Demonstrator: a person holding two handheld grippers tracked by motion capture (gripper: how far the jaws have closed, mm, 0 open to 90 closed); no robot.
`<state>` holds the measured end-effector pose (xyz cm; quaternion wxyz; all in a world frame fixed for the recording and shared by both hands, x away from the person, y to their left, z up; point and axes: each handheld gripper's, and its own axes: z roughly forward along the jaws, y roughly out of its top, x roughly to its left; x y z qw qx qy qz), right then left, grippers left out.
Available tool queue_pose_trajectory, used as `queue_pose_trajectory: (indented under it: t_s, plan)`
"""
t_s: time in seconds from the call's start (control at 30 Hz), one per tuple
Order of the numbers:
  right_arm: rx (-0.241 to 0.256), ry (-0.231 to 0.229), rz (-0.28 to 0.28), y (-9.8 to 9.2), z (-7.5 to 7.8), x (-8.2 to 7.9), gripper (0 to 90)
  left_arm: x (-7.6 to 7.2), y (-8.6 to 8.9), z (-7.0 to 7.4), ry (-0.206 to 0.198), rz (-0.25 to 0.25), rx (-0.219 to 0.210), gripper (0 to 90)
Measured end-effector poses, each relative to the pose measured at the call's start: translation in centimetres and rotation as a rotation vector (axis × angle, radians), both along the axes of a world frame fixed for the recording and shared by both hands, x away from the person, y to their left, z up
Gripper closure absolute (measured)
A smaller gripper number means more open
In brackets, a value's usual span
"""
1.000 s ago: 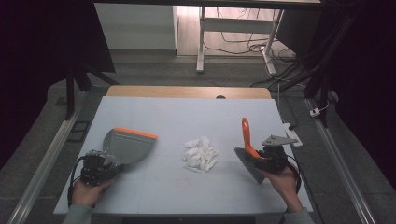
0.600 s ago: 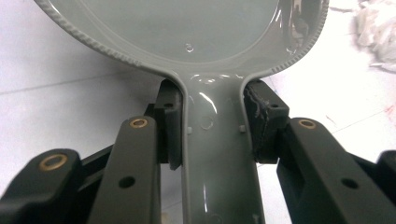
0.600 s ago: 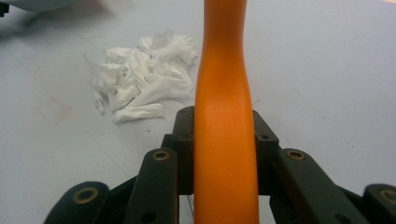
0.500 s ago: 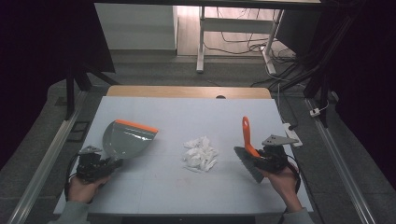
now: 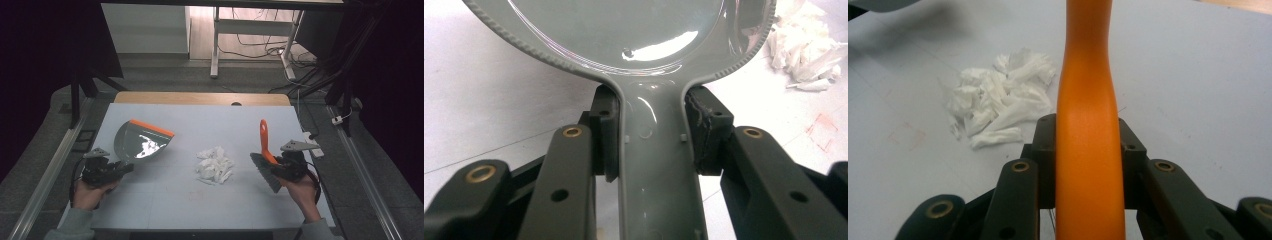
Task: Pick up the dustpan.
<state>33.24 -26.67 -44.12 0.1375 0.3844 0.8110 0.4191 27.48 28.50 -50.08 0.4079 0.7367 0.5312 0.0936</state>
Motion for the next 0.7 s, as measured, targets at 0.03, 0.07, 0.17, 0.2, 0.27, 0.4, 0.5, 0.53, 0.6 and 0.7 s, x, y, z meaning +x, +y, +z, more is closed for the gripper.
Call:
queue_pose_trajectory:
  t_s: [0.03,0.07,0.17,0.2,0.27,0.4,0.5,0.53,0.6,0.7]
  plan:
    - [0.009,-0.003,-0.001,0.1,0.1,0.1,70.3,0.0,0.0,0.1,-0.004,-0.003,0.000,61.3]
    - [0.030,-0.004,-0.005,0.2,0.4,0.2,70.3,-0.1,0.1,0.2,-0.009,-0.005,-0.002,61.4]
    - [0.045,-0.007,-0.001,0.4,0.5,0.4,70.3,-0.3,0.1,0.4,-0.022,-0.017,-0.008,61.4]
    - [0.050,-0.008,-0.002,0.5,0.5,0.5,70.3,-0.3,0.0,0.4,-0.028,-0.019,-0.008,61.4]
    - [0.050,-0.011,-0.001,0.7,0.6,0.6,70.3,-0.5,-0.1,0.5,-0.040,-0.021,0.000,61.4]
    - [0.044,-0.017,0.011,0.9,0.5,0.9,70.3,-0.6,-0.2,0.6,-0.049,-0.055,-0.007,61.4]
    - [0.042,-0.015,0.013,1.0,0.4,1.0,70.2,-0.8,-0.4,0.7,-0.054,-0.087,-0.009,61.4]
    - [0.038,-0.016,0.015,1.1,0.3,1.1,70.3,-0.8,-0.5,0.7,-0.057,-0.096,-0.006,61.4]
    - [0.039,-0.016,0.020,1.3,0.3,1.1,70.3,-1.0,-0.7,0.7,-0.061,-0.112,-0.002,61.4]
    - [0.039,-0.024,0.025,1.5,0.5,1.2,70.2,-1.1,-0.9,0.8,-0.067,-0.132,-0.005,61.4]
